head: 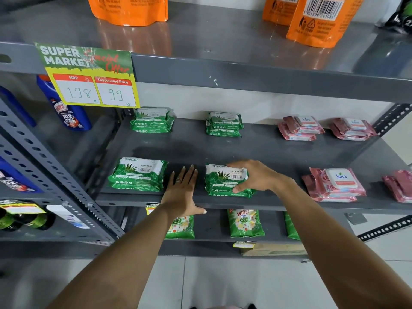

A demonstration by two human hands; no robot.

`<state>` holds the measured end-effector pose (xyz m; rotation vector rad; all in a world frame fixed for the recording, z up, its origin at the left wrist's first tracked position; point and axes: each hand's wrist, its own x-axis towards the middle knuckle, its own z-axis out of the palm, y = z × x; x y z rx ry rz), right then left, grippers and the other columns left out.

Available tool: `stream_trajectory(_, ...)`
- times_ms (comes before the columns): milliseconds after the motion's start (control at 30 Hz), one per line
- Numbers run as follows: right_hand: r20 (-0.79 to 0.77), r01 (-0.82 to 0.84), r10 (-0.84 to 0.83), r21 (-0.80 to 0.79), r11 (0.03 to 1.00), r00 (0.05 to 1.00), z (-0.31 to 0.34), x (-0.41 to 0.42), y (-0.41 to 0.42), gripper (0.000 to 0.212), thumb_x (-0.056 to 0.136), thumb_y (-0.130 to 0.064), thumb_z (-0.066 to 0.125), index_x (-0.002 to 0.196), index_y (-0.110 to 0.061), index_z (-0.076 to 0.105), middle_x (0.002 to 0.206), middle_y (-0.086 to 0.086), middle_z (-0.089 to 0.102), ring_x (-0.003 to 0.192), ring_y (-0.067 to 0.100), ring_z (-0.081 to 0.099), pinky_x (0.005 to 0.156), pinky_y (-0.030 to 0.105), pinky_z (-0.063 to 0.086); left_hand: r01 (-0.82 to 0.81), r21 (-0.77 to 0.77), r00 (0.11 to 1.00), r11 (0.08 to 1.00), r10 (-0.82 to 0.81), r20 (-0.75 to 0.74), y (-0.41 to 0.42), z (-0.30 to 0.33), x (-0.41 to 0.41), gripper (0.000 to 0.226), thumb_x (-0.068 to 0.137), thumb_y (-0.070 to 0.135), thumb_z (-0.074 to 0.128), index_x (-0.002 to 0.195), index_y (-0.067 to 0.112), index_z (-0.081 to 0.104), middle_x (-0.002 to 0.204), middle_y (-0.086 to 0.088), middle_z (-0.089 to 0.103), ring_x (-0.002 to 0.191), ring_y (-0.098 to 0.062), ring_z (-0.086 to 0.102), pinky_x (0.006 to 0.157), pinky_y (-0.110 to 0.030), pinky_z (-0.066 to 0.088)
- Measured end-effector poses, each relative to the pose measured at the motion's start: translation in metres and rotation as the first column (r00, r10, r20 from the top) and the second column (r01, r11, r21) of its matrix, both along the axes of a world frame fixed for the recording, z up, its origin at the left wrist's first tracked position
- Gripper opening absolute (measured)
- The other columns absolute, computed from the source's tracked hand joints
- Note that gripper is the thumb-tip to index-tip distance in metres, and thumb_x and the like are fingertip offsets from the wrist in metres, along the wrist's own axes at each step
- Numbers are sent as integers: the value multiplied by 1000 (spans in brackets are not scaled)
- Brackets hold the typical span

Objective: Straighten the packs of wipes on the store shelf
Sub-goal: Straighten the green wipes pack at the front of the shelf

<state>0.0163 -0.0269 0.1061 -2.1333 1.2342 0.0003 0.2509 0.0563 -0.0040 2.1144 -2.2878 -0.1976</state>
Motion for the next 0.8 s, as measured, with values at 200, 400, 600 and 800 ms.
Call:
stream_trajectory(200,103,0,-1,15,1000,995,2,1,1,91,69,-39,82,145,-41,31,154,-10,35,142,11,29,111,25,23,-1,4,1000,1000,1,17,-1,0,-2,133,61,85,56,151,13,-9,161,-3,-16,146,-22,-16,118,-51,-5)
stream_trajectory(400,55,-89,90,-21,996,994,-7,8,-3,84,69,-26,84,142,-32,43,147,-3,46,136,15,39,107,25,28,-1,-7,1000,1000,1,6,1,-2,2,133,61,84,59,152,13,-7,161,-4,-13,146,-23,-14,118,-50,-5)
stream_trajectory(600,90,-66,66,1,998,994,-9,3,-7,80,69,-25,84,139,-33,47,145,-5,49,135,14,41,106,26,29,0,1,1000,1000,0,1,0,0,-1,133,61,85,58,151,13,-9,161,-3,-16,146,-22,-16,117,-49,-7)
stream_trajectory(800,81,-40,37,26,999,996,-11,4,-12,78,68,-25,85,136,-38,48,144,-5,48,135,15,41,109,29,30,-7,5,1000,1000,7,1,0,0,-1,133,61,84,58,151,13,-9,161,-3,-16,146,-22,-16,117,-48,-8)
